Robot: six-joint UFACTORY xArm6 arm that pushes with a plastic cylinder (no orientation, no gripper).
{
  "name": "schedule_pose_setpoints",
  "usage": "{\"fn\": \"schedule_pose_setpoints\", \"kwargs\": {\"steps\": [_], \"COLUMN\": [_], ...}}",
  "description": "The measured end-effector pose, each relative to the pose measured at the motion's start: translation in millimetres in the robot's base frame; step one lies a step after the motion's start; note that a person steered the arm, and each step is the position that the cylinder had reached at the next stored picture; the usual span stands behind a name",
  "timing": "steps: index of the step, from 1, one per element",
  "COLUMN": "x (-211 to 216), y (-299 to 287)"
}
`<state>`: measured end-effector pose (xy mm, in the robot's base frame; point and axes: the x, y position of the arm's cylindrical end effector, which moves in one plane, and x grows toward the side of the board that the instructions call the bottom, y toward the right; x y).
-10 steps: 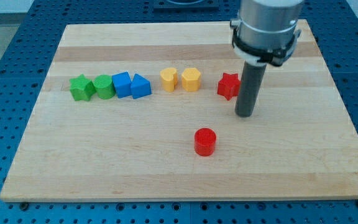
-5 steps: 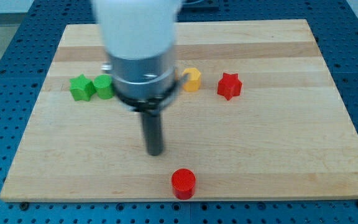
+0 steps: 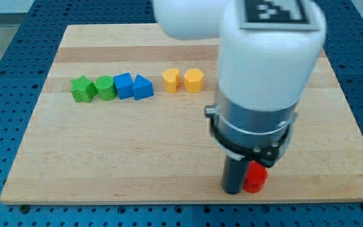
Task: Move red circle up towards top
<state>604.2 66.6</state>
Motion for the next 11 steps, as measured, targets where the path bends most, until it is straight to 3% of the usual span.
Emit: {"fn": "schedule_pose_setpoints", "kwargs": {"steps": [2,4,6,7,8,10,11], "x": [14,-19,-14,-63,-77,-57,-83], "y": [9,35,55,61,60,81,86]}}
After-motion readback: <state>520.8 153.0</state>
